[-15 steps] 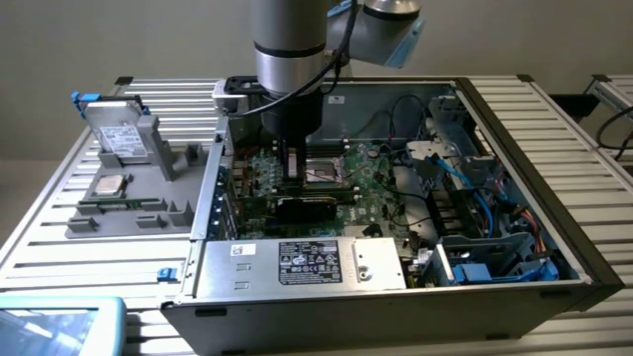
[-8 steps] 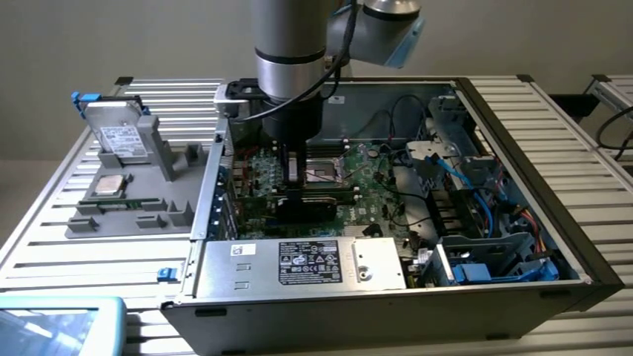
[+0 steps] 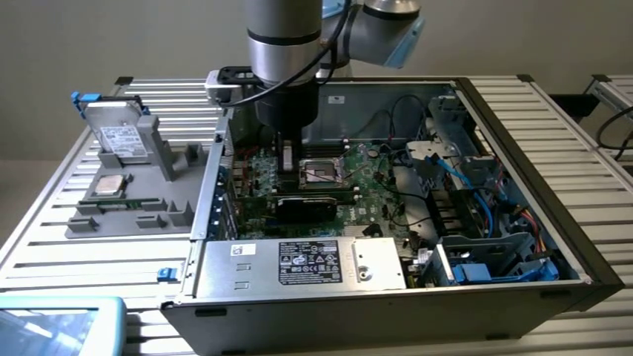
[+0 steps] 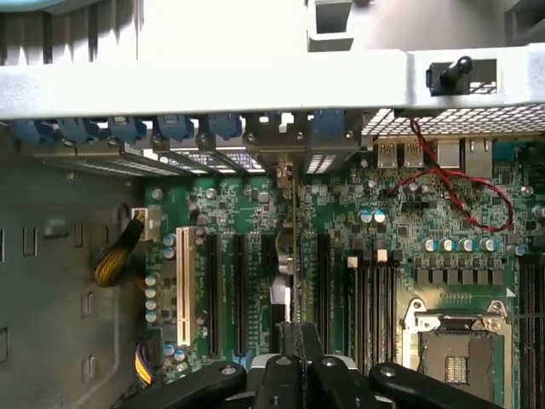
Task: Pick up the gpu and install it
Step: 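Press down on the gpu until it lock into place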
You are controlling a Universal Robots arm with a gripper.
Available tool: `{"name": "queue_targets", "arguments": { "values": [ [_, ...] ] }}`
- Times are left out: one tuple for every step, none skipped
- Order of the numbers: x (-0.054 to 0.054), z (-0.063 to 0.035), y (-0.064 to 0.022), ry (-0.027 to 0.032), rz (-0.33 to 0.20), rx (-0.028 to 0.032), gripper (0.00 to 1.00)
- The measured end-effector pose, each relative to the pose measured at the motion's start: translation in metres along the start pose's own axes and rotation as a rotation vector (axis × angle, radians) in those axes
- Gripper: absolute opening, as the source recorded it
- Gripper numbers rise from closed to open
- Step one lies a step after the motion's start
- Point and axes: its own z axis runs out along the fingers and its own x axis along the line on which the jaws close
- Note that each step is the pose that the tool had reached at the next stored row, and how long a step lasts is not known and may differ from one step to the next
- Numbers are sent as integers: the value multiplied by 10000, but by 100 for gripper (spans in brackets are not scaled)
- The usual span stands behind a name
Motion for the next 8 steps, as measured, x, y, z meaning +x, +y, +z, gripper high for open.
{"name": "queue_targets", "arguments": {
  "values": [
    [0,-2,8,0,-1,-23,12],
    [0,-2,9,2,-2,-42,12],
    [0,-2,9,1,-3,-42,12],
    [0,-3,9,2,-3,-43,12],
    [0,-2,9,1,-3,-43,12],
    [0,-2,9,2,-2,-43,12],
    [0,-2,10,1,-2,-43,12],
    [0,-2,10,1,-2,-43,12]
  ]
}}
